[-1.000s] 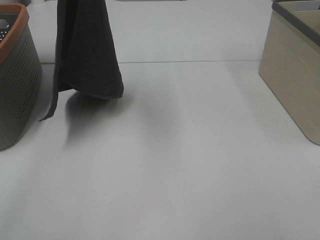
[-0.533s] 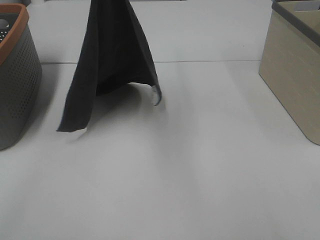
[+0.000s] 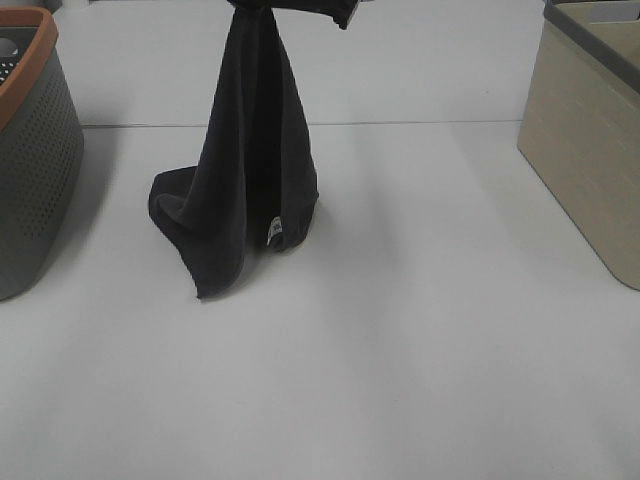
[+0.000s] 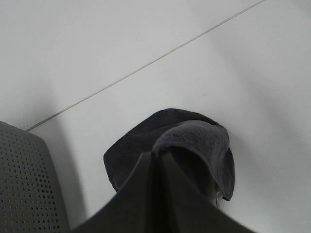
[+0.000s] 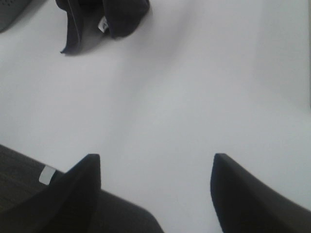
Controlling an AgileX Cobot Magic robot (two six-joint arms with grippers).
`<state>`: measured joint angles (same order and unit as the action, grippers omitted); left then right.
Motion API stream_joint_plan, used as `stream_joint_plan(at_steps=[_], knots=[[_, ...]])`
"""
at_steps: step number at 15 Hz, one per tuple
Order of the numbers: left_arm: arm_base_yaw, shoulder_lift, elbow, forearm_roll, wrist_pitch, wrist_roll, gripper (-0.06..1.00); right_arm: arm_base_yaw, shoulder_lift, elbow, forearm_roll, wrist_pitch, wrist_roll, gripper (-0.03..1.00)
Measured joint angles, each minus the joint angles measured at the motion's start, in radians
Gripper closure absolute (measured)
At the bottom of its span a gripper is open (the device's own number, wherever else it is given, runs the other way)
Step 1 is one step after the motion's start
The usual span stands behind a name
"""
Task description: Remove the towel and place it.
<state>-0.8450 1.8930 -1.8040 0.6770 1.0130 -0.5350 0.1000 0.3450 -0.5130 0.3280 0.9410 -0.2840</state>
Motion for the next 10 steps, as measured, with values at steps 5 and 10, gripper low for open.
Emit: stream_joint_plan(at_steps=[5, 10], knots=[[0.000, 0.000, 0.000, -0.002, -0.001, 0.026, 0.94, 0.000, 0.298, 0.000, 0.162, -0.289, -0.222, 0.33], [0.000, 0.000, 0.000, -0.003, -0.034, 0.030, 0.94, 0.171, 0.685, 0.000, 0.325, -0.602, -0.379, 0.34]])
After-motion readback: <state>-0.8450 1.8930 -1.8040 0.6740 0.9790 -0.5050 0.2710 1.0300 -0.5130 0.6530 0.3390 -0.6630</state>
